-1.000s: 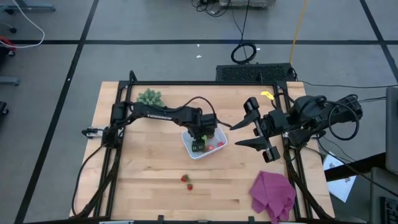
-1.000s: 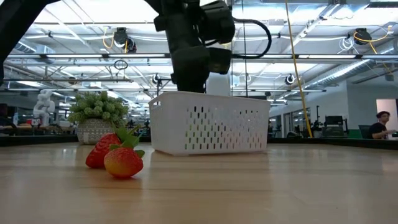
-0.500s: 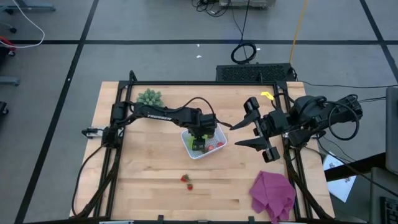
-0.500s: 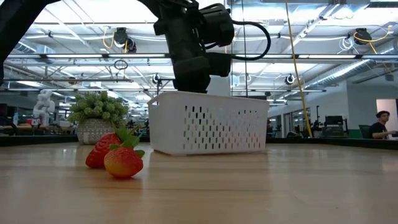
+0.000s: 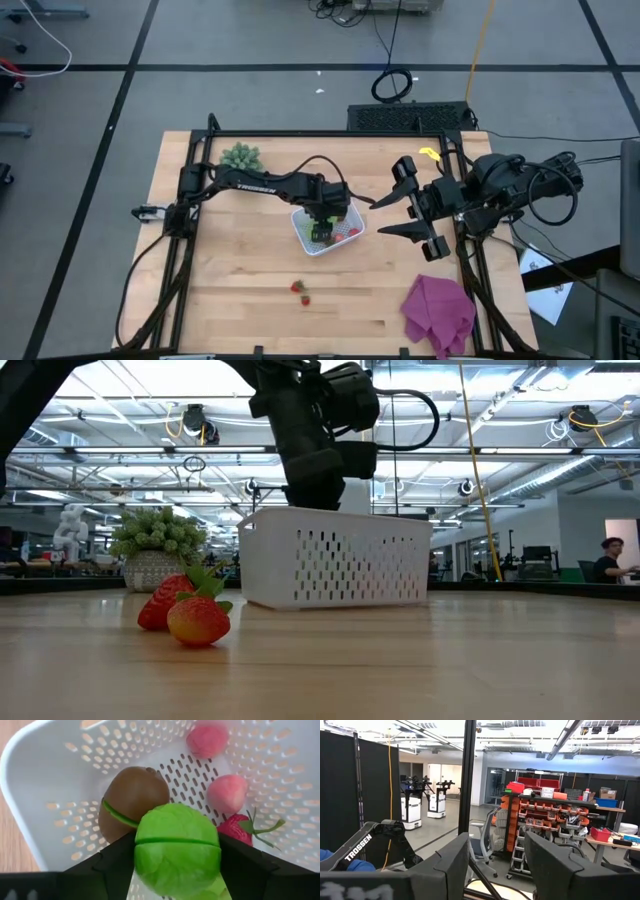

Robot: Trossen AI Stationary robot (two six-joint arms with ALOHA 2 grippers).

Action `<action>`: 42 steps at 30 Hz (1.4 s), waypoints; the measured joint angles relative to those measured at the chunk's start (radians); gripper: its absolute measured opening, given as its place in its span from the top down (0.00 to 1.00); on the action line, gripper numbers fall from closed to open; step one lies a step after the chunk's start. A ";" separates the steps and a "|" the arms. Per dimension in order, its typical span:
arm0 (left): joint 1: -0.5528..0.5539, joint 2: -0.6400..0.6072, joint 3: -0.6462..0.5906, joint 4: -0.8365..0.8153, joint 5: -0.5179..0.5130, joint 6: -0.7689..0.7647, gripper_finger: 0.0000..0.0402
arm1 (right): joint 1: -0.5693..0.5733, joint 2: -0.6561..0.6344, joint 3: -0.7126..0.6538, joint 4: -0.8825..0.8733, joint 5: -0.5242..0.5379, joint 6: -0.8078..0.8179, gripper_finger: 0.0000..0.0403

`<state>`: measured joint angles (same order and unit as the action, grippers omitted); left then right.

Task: Pick and placing Produce into tupperware
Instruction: Put the cabbage into the white bin, then put the top strawberry into the white bin

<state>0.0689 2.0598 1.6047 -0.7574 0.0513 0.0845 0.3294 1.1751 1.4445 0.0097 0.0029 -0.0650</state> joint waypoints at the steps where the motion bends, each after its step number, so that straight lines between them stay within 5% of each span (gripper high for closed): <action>1: 0.000 0.000 0.000 -0.002 0.000 0.000 0.34 | 0.000 0.000 0.000 0.000 0.000 0.000 0.55; 13: -0.011 -0.021 0.000 -0.016 -0.001 0.007 0.18 | 0.000 0.000 0.000 0.000 0.000 0.000 0.55; 21: -0.068 -0.262 0.000 -0.170 -0.009 -0.100 0.16 | 0.000 0.000 0.000 0.038 0.000 0.000 0.55; 29: -0.366 -0.492 0.002 -0.248 -0.128 -0.403 0.16 | 0.000 0.003 0.000 0.107 0.000 0.056 0.55; 35: -0.642 -0.458 0.002 -0.225 -0.300 -0.622 0.16 | 0.000 0.003 0.000 0.107 0.000 0.138 0.55; 42: -0.728 -0.332 0.001 -0.222 -0.393 -0.736 0.16 | 0.000 0.004 0.000 0.106 0.000 0.115 0.55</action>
<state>-0.6594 1.7282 1.6054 -0.9798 -0.3420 -0.6513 0.3294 1.1788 1.4441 0.1153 0.0029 0.0499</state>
